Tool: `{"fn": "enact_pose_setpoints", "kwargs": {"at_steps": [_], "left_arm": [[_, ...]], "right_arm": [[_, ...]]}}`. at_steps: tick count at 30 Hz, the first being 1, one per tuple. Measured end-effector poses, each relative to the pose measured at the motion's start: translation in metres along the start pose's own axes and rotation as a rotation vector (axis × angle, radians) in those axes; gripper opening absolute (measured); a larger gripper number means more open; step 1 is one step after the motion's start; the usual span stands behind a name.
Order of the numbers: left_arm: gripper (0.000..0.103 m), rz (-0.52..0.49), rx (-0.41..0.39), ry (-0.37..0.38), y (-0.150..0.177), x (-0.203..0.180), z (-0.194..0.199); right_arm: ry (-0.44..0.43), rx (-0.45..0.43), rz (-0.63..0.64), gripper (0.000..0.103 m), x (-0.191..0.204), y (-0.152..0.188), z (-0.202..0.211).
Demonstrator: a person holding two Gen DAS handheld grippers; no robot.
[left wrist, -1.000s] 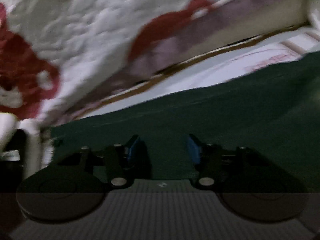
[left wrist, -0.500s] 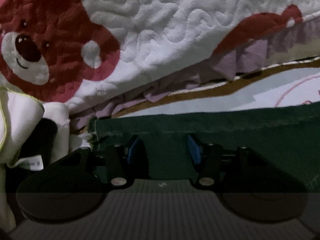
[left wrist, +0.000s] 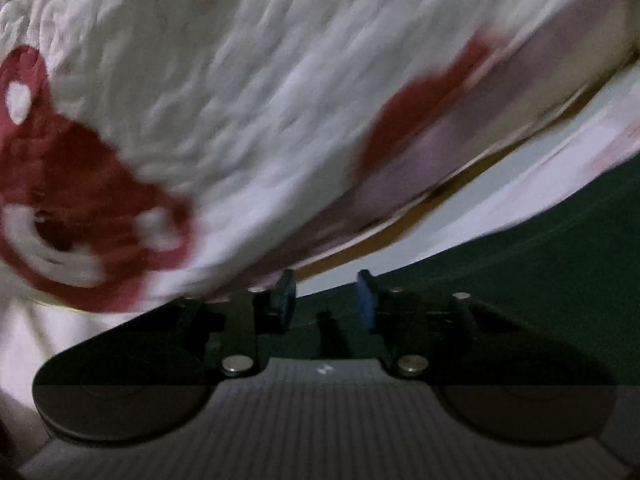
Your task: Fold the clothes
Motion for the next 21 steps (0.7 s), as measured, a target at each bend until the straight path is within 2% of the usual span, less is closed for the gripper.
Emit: {"fn": "enact_pose_setpoints", "kwargs": {"at_steps": [2,3,4,6,7,9,12,14,17,19,21], "left_arm": [[0.042,0.063,-0.033,0.171,-0.007,-0.036,0.022],[0.042,0.046,-0.036,0.253,-0.008,-0.058,0.031],[0.042,0.013,-0.034,0.334,-0.008,-0.082,0.039],[0.043,-0.103,-0.003,0.443,0.0,-0.123,0.05],[0.043,-0.165,0.026,0.454,0.007,-0.139,0.052],[0.043,-0.222,0.094,0.424,0.024,-0.147,0.049],[0.045,-0.076,0.143,0.403,0.042,-0.114,0.041],[0.046,-0.054,0.161,0.331,0.051,-0.092,0.042],[0.046,0.006,0.189,0.285,0.067,-0.063,0.046],[0.046,0.007,0.211,0.239,0.073,-0.053,0.052],[0.046,-0.04,0.233,0.18,0.077,-0.048,0.055]], "right_arm": [[-0.06,0.03,0.068,0.065,0.013,0.024,0.019],[-0.079,0.046,0.1,0.065,0.017,0.036,0.026],[-0.084,0.067,0.138,0.065,0.021,0.048,0.029],[-0.085,0.118,0.222,0.065,0.028,0.072,0.031],[-0.075,0.124,0.245,0.065,0.025,0.079,0.033],[-0.039,0.108,0.262,0.066,0.009,0.084,0.036],[0.025,0.08,0.275,0.065,-0.019,0.089,0.041],[0.077,0.059,0.239,0.066,-0.043,0.083,0.047],[0.097,0.062,0.161,0.065,-0.071,0.077,0.056],[0.11,0.064,0.109,0.065,-0.09,0.073,0.061],[0.141,0.074,0.093,0.065,-0.095,0.072,0.066]]}}
Point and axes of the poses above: each gripper's, at about its wrist camera, not at the fingertips, and z roughly against the way its jaws point, x to its left, y to its underside, the point moved 7 cm from there along -z, roughly the way its jaws point, and after that the axes turned 10 degrees about -z, right-handed, at the moved point
